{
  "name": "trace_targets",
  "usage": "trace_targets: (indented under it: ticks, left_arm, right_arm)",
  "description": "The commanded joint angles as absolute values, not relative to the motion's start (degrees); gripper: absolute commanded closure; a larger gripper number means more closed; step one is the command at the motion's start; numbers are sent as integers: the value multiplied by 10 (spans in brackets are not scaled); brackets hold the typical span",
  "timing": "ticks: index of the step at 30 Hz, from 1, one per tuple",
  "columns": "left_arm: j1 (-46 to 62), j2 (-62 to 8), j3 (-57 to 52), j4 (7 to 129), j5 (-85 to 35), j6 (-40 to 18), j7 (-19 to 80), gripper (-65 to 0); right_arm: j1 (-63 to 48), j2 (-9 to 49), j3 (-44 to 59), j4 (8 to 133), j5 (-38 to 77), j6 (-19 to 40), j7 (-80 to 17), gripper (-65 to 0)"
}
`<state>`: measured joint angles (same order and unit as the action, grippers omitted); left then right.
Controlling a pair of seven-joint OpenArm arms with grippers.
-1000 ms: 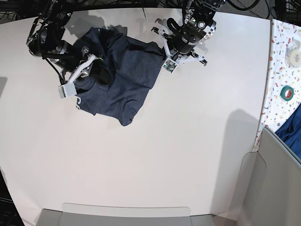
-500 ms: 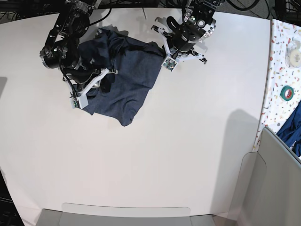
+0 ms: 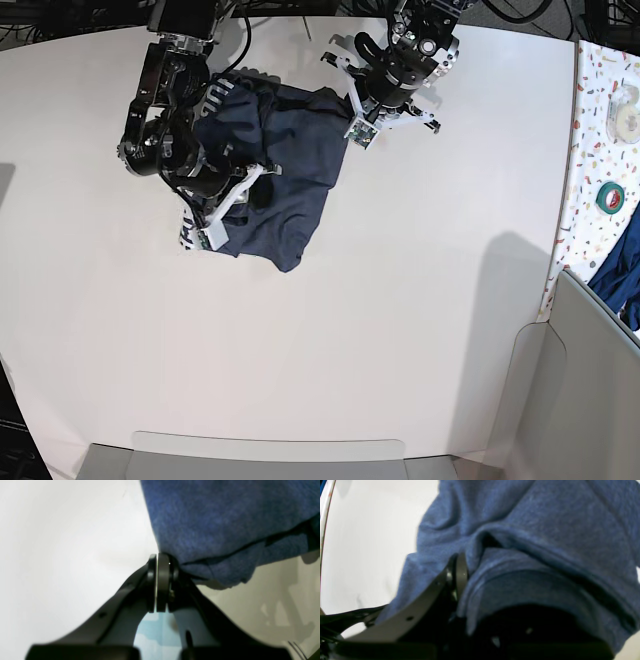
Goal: Layout the t-shirt on the table in an organized manner, then fold the t-shirt properly
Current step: 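Grasp the bundle edge with the right gripper and fold it over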
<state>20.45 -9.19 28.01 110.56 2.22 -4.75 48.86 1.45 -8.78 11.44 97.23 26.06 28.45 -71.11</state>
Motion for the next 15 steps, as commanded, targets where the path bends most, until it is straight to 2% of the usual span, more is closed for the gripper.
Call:
trace_targets:
  ticks: [1, 3, 8, 15]
  left_arm:
    - [205, -91, 281, 1114, 20, -49, 489, 0]
    - [205, -91, 281, 1114, 20, -49, 489, 0]
    - [207, -91, 281, 1114, 20, -49, 489, 0]
    - [213, -92, 302, 1113, 19, -49, 489, 0]
  right_arm:
    - [30, -90, 103, 989, 277, 284, -700, -72]
    - [37, -90, 85, 996, 277, 284, -700, -99]
    - [51, -90, 42, 1013, 276, 284, -700, -215]
    - [89, -90, -36, 954, 274, 284, -700, -361]
